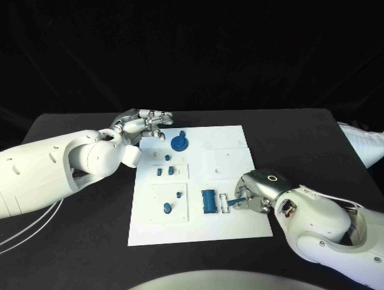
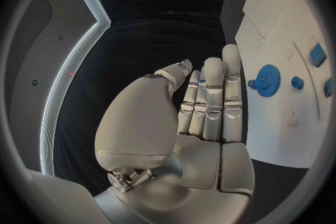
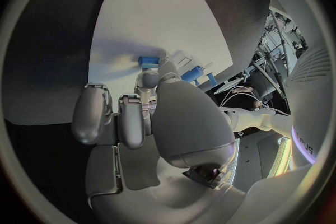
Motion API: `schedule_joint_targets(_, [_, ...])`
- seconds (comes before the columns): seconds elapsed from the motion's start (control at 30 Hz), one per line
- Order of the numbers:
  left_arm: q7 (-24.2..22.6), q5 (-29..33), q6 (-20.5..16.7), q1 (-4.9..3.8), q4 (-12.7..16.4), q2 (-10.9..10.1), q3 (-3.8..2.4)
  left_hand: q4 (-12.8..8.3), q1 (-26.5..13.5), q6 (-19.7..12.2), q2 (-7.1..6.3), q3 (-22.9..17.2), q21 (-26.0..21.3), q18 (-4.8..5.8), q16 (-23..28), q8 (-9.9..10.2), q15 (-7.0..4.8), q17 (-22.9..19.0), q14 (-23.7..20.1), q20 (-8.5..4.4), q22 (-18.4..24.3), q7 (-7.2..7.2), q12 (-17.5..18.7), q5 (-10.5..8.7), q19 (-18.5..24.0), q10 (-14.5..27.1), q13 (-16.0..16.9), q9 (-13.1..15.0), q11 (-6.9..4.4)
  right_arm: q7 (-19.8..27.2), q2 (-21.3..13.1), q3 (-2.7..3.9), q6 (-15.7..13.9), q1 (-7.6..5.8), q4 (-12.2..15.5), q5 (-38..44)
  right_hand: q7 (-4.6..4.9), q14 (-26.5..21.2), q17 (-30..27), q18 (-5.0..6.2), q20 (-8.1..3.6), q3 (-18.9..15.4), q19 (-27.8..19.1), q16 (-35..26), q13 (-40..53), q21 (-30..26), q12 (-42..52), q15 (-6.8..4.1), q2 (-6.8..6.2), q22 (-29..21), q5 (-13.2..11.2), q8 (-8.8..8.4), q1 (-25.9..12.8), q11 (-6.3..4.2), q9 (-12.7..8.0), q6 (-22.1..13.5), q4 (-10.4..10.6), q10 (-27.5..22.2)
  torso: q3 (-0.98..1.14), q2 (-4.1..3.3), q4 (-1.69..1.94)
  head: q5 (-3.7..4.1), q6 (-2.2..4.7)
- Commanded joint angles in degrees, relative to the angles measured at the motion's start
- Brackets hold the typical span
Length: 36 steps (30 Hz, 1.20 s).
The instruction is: Assemble the parts on the task board
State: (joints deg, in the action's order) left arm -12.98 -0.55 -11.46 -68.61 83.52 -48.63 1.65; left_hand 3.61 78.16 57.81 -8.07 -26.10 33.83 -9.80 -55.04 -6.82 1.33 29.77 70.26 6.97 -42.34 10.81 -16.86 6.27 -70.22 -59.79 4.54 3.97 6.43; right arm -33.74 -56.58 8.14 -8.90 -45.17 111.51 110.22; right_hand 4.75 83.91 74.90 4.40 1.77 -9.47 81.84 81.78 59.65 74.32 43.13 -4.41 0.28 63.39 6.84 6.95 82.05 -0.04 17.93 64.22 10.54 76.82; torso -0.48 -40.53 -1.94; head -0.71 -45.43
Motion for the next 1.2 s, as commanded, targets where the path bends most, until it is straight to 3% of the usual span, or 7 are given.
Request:
schedule_joint_targets(0.03, [-0.1,-0.4,1.2,-0.02,0.0,0.1,-0.03,0.0,0.1,-0.5,0.59,0.3,-0.3,-0.65,-0.3,-0.3,0.05,-0.1,-0.2,-0.01,0.1,0.00,-0.4,-0.04,-0.3,0.5,-0.1,-0.1,0.10,-0.3,0.1,-0.20,5.7,0.26,-0.1,6.9,0.08,3.7,3.2,0.70,-0.06,0.5,-0.5,-0.3,-0.2,-0.3,-0.4,0.35,-0.68,-0.1,0.1,-0.43,0.1,0.08,0.0,-0.6,-0.2,-0.6,-0.02,0.03,0.05,-0.01,-0.01])
schedule_joint_targets(0.4, [-0.1,-0.5,1.2,-0.02,0.0,0.1,-0.03,-0.1,0.1,-0.5,0.57,0.3,-0.3,-0.65,-0.3,-0.3,0.05,-0.1,-0.2,0.00,0.1,0.02,-0.4,-0.05,-0.3,0.5,-0.1,-0.1,0.12,-0.4,0.2,-0.55,8.8,0.26,0.0,10.4,-0.10,3.7,3.4,0.69,0.08,2.3,-0.3,-0.3,-0.2,-0.3,-0.3,0.32,-0.88,0.2,3.2,-0.30,0.5,-0.04,0.0,0.1,-0.1,-0.6,-0.05,0.01,0.02,0.08,-0.05])
schedule_joint_targets(0.63, [0.0,-0.6,1.2,-0.02,0.1,0.1,-0.03,-0.1,0.1,-0.5,0.57,0.3,-0.3,-0.65,-0.3,-0.3,0.05,-0.1,-0.2,0.00,0.1,0.02,-0.4,-0.05,-0.3,0.5,-0.1,-0.1,0.12,-0.4,0.3,-0.74,9.4,0.27,-0.1,10.4,-1.01,3.9,3.9,0.53,-0.53,8.0,0.1,0.0,0.8,0.3,1.5,-0.44,1.78,1.1,1.8,0.25,6.2,-0.88,0.1,1.7,-3.0,0.0,-0.02,0.02,0.06,0.08,-0.09])
schedule_joint_targets(0.87, [0.0,-0.6,1.3,-0.02,0.1,0.1,-0.03,-0.1,0.2,-0.5,0.58,0.3,-0.3,-0.65,-0.4,-0.3,0.06,-0.1,-0.2,0.00,0.1,0.02,-0.4,-0.05,-0.3,0.6,-0.1,-0.1,0.12,-0.1,0.8,-1.08,9.9,0.27,-0.5,9.6,-1.44,4.0,4.8,0.23,-0.60,10.9,0.6,0.6,2.9,1.2,4.9,-0.61,2.07,2.6,2.3,0.63,6.6,-1.21,0.3,2.8,-4.2,1.8,-0.02,0.03,0.07,0.04,-0.15])
schedule_joint_targets(1.0, [0.1,-0.8,1.3,-0.02,0.1,0.1,-0.03,-0.1,0.2,-0.5,0.58,0.3,-0.3,-0.65,-0.4,-0.3,0.06,-0.1,-0.2,0.00,0.1,0.02,-0.4,-0.05,-0.3,0.6,-0.1,-0.1,0.12,-0.3,0.8,-1.19,8.1,0.27,-0.5,7.0,-1.53,4.2,5.4,0.07,-0.68,12.9,1.0,1.0,3.8,1.8,6.2,-0.66,2.06,3.5,5.4,0.49,4.9,-1.37,0.4,2.8,-3.9,2.8,0.00,0.02,0.05,-0.02,-0.12])
schedule_joint_targets(1.03, [0.1,-0.8,1.3,-0.02,0.1,0.1,-0.03,-0.1,0.2,-0.5,0.58,0.3,-0.3,-0.65,-0.4,-0.3,0.06,-0.1,-0.2,0.00,0.1,0.02,-0.4,-0.05,-0.3,0.6,-0.1,-0.1,0.12,-0.4,0.6,-1.20,6.7,0.27,-0.5,4.9,-1.56,4.3,5.8,-0.01,-0.72,13.9,1.2,1.3,4.2,2.1,6.8,-0.70,2.01,4.0,7.0,0.45,4.0,-1.40,0.5,2.7,-3.6,3.1,-0.01,0.01,0.07,-0.07,-0.16])
schedule_joint_targets(1.2, [0.2,-0.8,1.2,-0.02,0.2,0.0,-0.03,-0.1,0.2,-0.5,0.58,0.3,-0.3,-0.65,-0.4,-0.3,0.06,-0.1,-0.2,0.00,0.1,0.02,-0.4,-0.05,-0.3,0.6,-0.1,-0.1,0.12,-0.8,-0.1,-1.17,2.1,0.24,-0.1,-0.7,-1.88,4.5,6.6,-0.18,-0.82,17.5,1.5,1.9,4.8,2.8,7.5,-0.85,1.07,4.9,9.8,0.36,0.1,-1.51,0.6,2.9,-1.9,3.8,-0.03,0.04,0.06,-0.13,-0.18])
